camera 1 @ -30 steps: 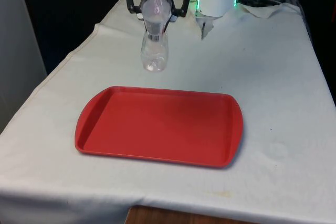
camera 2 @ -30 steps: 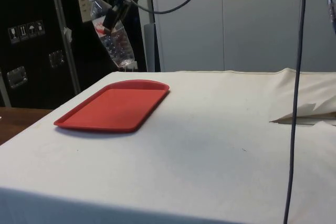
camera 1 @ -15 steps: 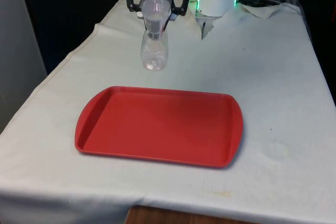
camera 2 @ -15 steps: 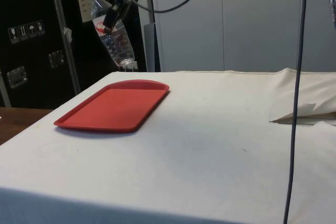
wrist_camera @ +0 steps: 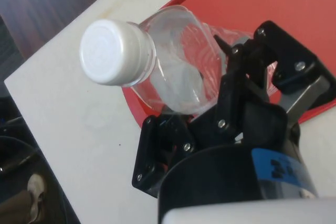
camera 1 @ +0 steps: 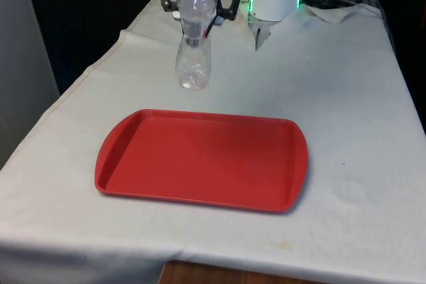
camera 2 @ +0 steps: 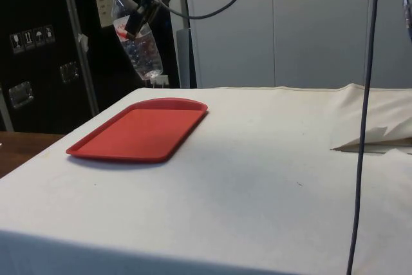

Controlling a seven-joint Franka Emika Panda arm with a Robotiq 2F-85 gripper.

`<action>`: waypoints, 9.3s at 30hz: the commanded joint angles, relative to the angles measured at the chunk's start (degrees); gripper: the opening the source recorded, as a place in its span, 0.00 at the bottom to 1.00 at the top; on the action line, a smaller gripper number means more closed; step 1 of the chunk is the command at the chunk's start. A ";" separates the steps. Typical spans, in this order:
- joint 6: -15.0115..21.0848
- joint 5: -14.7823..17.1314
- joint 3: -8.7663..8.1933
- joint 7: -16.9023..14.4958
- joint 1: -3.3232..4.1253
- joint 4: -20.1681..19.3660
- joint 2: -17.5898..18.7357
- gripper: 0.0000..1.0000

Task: Place the bottle upright on the tray.

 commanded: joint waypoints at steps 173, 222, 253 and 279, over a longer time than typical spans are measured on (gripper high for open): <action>28.76 -0.23 4.18 37.47 -0.46 7.96 26.07 0.35; 28.48 -0.06 3.95 37.30 -0.17 7.96 26.64 0.56; 28.59 0.46 3.27 37.01 1.15 7.62 25.61 1.00; 25.73 0.69 2.18 35.47 1.38 6.36 17.99 1.00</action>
